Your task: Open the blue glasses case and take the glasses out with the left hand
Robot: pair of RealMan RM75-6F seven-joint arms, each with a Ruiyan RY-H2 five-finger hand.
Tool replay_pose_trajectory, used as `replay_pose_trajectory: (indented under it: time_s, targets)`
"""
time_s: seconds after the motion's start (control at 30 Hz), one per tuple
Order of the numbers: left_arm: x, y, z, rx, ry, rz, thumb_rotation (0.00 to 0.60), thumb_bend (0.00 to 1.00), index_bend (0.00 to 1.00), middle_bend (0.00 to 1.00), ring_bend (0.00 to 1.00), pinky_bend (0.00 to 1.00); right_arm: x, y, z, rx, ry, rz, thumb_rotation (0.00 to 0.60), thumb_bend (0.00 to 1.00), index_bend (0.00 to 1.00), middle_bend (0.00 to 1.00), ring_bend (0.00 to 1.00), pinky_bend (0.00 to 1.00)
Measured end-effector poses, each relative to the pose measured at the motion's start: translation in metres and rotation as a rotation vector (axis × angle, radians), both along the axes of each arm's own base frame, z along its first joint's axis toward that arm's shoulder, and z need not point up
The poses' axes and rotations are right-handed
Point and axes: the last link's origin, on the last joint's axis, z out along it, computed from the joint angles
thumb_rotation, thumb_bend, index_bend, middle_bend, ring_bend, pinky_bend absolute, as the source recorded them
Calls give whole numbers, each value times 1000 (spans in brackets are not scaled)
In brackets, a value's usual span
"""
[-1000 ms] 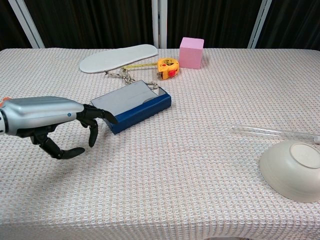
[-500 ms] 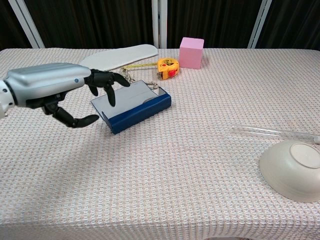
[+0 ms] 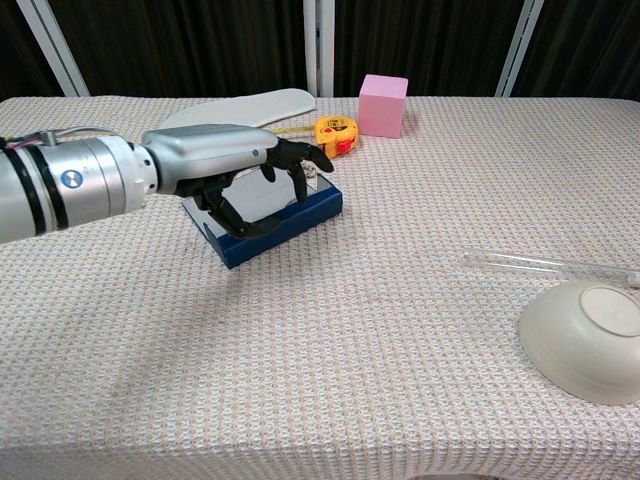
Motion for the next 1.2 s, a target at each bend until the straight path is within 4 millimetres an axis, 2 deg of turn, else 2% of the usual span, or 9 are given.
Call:
replay_pose_trajectory:
  time_s: [0.2, 0.4, 0.57, 0.77, 0.97, 1.2]
  targets:
    - [8, 14, -15, 34, 20, -8, 600, 439, 121, 270, 52, 229, -1, 1, 3, -8, -7, -2, 600, 336, 0, 0, 0, 0]
    - [13, 28, -17, 87, 23, -3, 600, 439, 121, 267, 52, 228, -3, 0, 4, -12, -9, -8, 600, 336, 0, 0, 0, 0]
    - [16, 26, -20, 59, 6, 6, 600, 438, 120, 274, 52, 227, -4, -1, 4, -11, -9, -14, 600, 336, 0, 0, 0, 0]
    - [29, 17, -26, 9, -28, -30, 600, 439, 118, 276, 29, 211, -4, -2, 2, -10, -6, -16, 600, 336, 0, 0, 0, 0]
    - [25, 19, -37, 12, 37, -67, 600, 439, 112, 273, 0, 161, -4, -2, 3, -13, -9, -21, 600, 337, 0, 0, 0, 0]
    - [24, 20, -44, 90, 124, -197, 600, 439, 112, 272, 0, 147, -6, -3, 2, -8, -6, -25, 600, 338, 0, 0, 0, 0]
